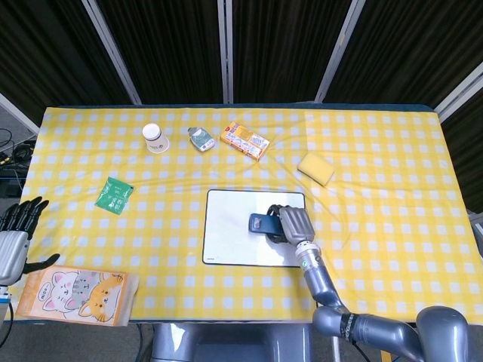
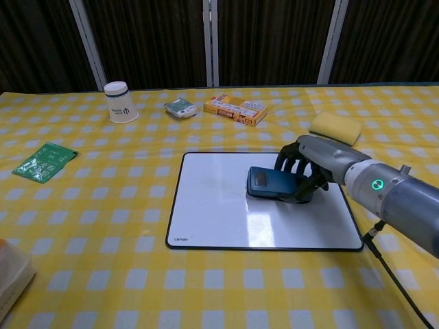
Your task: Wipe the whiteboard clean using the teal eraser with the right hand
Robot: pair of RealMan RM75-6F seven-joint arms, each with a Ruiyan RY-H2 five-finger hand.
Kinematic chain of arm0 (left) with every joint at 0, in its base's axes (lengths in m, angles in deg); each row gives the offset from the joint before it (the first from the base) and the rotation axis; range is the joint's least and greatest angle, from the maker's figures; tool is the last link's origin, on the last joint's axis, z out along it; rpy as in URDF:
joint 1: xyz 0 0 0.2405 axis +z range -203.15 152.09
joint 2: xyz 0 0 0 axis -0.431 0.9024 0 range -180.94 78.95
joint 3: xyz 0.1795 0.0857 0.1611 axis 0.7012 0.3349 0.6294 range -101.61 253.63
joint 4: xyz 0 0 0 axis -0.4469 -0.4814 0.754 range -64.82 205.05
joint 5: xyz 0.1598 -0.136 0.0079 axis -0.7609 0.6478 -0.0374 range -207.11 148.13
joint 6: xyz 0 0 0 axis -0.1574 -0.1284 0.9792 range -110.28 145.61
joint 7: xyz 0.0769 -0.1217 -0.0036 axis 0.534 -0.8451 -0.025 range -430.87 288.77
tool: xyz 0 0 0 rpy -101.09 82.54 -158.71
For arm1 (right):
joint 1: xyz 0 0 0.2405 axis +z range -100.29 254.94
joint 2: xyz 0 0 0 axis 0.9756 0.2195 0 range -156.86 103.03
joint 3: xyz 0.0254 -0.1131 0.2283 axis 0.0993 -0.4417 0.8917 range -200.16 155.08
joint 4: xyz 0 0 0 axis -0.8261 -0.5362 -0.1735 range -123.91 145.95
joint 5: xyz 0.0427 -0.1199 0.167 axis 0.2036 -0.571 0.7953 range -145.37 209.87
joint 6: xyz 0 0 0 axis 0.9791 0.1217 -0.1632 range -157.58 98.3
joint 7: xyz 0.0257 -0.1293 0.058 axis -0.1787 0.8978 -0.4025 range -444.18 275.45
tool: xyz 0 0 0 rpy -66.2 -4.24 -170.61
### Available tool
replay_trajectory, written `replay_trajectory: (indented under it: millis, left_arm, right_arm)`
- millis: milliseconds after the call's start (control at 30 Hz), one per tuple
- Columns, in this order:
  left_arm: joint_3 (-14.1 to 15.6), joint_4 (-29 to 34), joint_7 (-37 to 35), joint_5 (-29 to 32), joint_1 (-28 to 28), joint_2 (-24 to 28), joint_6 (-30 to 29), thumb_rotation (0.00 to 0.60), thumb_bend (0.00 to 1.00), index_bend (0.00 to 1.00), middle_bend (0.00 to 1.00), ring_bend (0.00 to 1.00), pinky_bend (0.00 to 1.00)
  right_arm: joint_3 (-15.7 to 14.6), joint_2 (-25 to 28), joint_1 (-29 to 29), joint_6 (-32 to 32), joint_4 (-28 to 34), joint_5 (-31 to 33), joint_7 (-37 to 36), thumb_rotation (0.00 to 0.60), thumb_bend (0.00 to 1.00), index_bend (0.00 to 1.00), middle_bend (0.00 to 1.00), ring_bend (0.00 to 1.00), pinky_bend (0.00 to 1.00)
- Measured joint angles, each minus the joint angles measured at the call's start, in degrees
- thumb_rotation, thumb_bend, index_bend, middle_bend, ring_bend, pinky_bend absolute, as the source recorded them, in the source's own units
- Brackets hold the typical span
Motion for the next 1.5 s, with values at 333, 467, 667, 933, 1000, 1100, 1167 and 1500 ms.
replay_trajectory:
  millis: [333, 467, 667, 933, 1000, 1100, 1167, 1500]
  left_arm:
    - [-0.1, -0.6, -1.0, 0.3, 0.1, 0.2, -0.1, 0.600, 0.14, 0.00, 0.00, 0.00, 0.00]
    - [-0.1, -0.8, -1.1, 0.3, 0.2, 0.3, -0.3, 0.600, 0.14, 0.00, 0.00, 0.00, 0.00]
    - [-0.2, -0.8, -1.0, 0.6, 0.4, 0.3, -0.4, 0.600, 0.14, 0.00, 0.00, 0.00, 0.00]
    - [-0.2, -0.1, -0.3, 0.3, 0.4, 0.3, -0.8, 0.600, 0.14, 0.00, 0.00, 0.00, 0.00]
    - [-0.2, 0.1, -0.2, 0.1, 0.4, 0.3, -0.9, 0.600, 0.14, 0.00, 0.00, 0.00, 0.00]
    - [-0.2, 0.4, -0.2, 0.0, 0.4, 0.5, -1.1, 0.600, 0.14, 0.00, 0.00, 0.00, 0.00]
    - [-0.3, 0.5, -0.3, 0.0, 0.4, 0.5, -1.2, 0.600, 0.14, 0.00, 0.00, 0.00, 0.00]
    - [-0.3, 1.0, -0.8, -0.3, 0.6, 1.0, -1.7, 0.600, 0.14, 0.00, 0.00, 0.00, 0.00]
  right_arm:
    - [-0.1, -4.1, 1.8, -0.4, -0.4, -0.7, 1.4, 0.600, 0.33, 0.86, 0.74, 0.68, 0.73]
    - [-0.3, -3.8, 1.7, 0.1, -0.5, -1.0, 2.1, 0.600, 0.33, 0.86, 0.74, 0.68, 0.73]
    - [-0.5, -1.2, 0.5, 0.7, 0.1, -0.6, 2.5, 0.600, 0.33, 0.86, 0.74, 0.68, 0.73]
    - [-1.6, 2.0, -1.8, 1.6, 1.1, -0.6, 1.7, 0.600, 0.33, 0.86, 0.74, 0.69, 0.74]
    - [-1.8, 2.8, -2.3, 1.9, 1.4, -0.7, 1.5, 0.600, 0.33, 0.86, 0.74, 0.69, 0.74]
    - [-2.0, 4.0, -3.1, 2.5, 1.9, -0.9, 1.3, 0.600, 0.33, 0.86, 0.74, 0.69, 0.74]
    - [-2.1, 4.9, -3.6, 2.9, 2.4, -0.9, 1.3, 0.600, 0.33, 0.86, 0.74, 0.69, 0.74]
    - [-1.9, 8.7, -5.4, 5.8, 5.1, -1.1, 2.2, 0.600, 0.33, 0.86, 0.74, 0.69, 0.74]
